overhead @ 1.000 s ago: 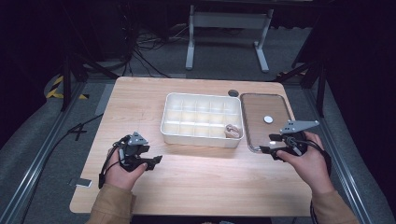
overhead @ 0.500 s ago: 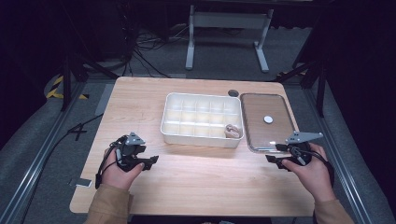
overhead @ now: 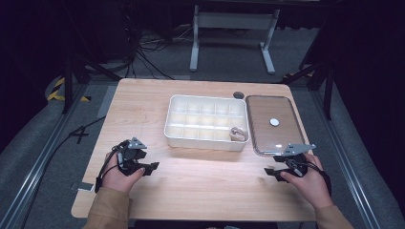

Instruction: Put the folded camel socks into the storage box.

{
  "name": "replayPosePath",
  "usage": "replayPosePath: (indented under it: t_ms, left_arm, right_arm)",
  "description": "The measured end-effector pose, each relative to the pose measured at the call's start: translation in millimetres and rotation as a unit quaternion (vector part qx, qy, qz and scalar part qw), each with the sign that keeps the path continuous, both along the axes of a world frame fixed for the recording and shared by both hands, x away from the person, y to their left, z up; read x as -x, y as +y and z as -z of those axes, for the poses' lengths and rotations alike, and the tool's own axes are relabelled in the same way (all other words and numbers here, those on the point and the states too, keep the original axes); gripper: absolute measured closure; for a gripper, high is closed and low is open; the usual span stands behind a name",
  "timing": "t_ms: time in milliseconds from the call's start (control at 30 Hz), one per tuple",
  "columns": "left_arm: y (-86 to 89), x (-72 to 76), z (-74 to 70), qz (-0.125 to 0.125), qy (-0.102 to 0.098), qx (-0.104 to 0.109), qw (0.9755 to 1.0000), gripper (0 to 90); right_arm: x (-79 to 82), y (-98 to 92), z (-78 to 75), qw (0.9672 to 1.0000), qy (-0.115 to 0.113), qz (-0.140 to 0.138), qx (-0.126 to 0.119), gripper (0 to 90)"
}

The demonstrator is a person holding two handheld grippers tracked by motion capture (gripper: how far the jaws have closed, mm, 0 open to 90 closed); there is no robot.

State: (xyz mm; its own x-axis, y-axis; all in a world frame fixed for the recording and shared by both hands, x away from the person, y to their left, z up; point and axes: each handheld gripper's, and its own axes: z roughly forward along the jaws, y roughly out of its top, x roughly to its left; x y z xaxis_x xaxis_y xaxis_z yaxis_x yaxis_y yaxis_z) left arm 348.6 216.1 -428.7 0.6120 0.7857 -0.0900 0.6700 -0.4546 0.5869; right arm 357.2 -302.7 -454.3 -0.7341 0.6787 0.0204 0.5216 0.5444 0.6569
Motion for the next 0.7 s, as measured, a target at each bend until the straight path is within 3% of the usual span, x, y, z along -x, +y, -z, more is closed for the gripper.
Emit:
replayPosePath:
  t_ms: [200, 400, 700]
  left_arm:
    - [-1.0, -1.4, 2.1, 0.014, 0.008, -0.005, 0.9999, 35.1]
    - [-2.5, -1.4, 2.9, 0.019, 0.009, -0.001, 0.9998, 35.0]
    - [-0.4, -3.8, 5.1, 0.019, 0.013, -0.002, 0.9997, 34.9]
  right_arm:
    - [4.0, 5.2, 10.2, 0.9997, -0.019, -0.008, -0.009, 34.3]
    - [6.1, 12.8, 20.1, 0.9986, -0.027, -0.040, -0.024, 34.3]
    - [5.3, 12.4, 28.1, 0.9980, -0.036, -0.029, -0.041, 34.3]
